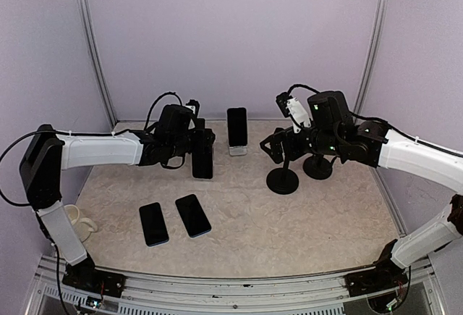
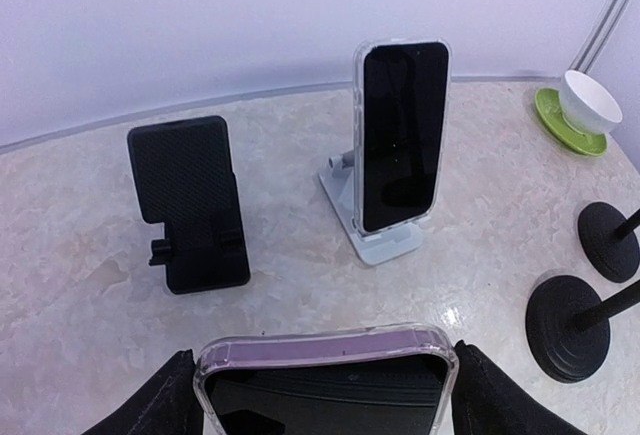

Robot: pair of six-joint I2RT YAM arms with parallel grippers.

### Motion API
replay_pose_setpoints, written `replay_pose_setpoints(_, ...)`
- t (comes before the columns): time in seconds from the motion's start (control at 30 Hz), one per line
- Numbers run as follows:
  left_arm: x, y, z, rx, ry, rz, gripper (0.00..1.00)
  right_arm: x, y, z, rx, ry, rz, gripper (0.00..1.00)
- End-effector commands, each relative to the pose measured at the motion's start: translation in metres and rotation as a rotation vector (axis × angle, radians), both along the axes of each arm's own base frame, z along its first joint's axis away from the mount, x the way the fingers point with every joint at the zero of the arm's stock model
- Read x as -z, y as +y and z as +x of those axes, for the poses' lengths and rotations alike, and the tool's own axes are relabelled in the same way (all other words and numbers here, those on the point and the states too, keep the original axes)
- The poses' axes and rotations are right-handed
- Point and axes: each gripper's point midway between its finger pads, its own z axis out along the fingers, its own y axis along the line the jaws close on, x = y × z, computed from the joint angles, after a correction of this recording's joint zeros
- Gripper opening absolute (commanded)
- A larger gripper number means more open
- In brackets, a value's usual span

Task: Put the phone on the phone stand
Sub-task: Pick up the phone from the center of the board, then place the phone on the phone stand.

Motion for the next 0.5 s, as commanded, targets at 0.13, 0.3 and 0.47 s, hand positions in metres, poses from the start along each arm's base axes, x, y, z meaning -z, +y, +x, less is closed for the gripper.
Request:
replay_pose_setpoints(0.13,-0.071,0.026,0.006,-0.108,-0.225,0.015,0.0,-0.006,-0.004,0.002,0.011,-0.018,0.021,1.0)
replay_pose_setpoints(0.3,-0.085,0.035,0.012,-0.146,-0.284,0.036,0.0,-0.007,-0.004,0.001,0.008,-0.019,0.025,1.0)
replay_pose_setpoints(0.47,-0.094,0.042,0.022,-0.178,-0.321,0.055,0.0,-0.007,-0.005,0.0,0.01,-0.014,0.032,1.0)
